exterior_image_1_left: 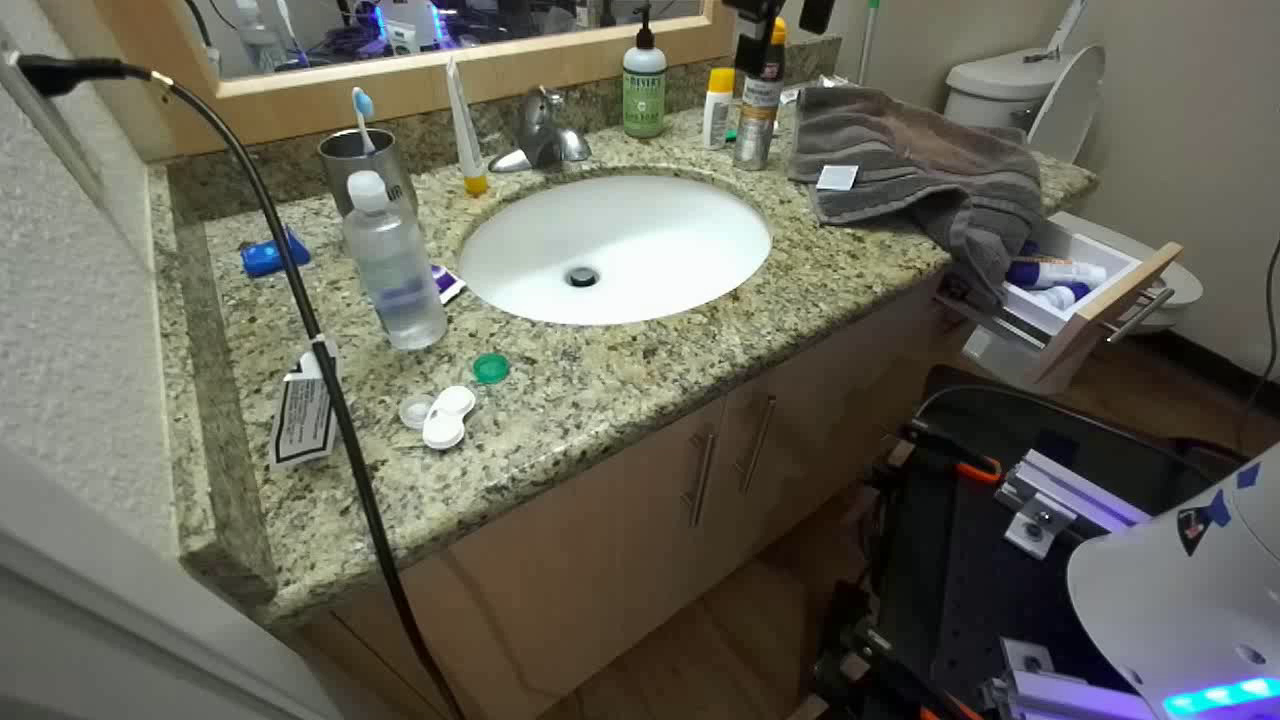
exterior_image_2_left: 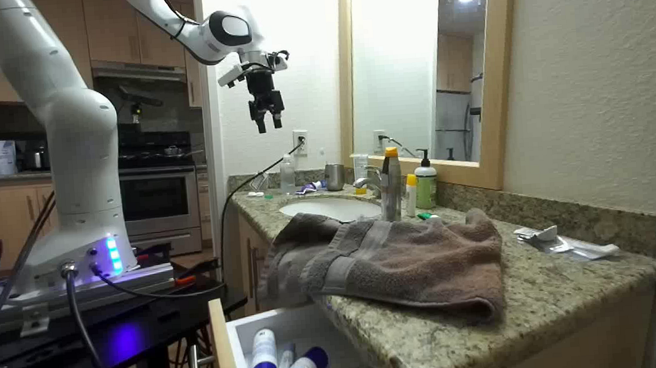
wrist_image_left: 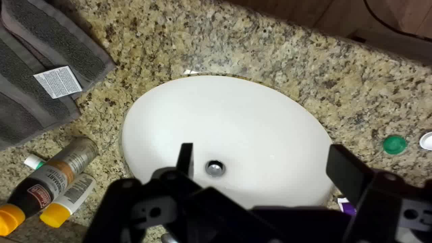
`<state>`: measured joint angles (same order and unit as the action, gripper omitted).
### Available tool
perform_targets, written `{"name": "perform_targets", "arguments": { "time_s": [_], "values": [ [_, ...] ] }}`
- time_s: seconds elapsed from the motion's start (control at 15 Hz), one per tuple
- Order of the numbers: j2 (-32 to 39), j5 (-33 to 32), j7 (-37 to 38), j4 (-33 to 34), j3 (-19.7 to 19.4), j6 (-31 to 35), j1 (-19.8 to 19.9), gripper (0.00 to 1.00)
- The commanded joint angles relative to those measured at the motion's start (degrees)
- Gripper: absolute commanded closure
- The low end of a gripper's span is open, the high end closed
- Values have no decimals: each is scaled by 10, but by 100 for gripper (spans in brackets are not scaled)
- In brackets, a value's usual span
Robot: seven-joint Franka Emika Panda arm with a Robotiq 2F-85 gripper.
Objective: Close the top drawer
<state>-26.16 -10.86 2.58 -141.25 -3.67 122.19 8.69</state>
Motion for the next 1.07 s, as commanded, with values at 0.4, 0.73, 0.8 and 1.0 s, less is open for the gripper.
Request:
{"name": "perform_targets", "arguments": {
  "time_s": [0.4,0.73,0.8,1.0],
  "values": [
    [39,-3,75,3,-33,-2,44,0],
    [87,-27,114,-4,-100,-3,119,0],
    [95,-30,129,-3,-107,-10,130,0],
    [93,-21,126,-3,-118,-13,132,0]
  ]
}}
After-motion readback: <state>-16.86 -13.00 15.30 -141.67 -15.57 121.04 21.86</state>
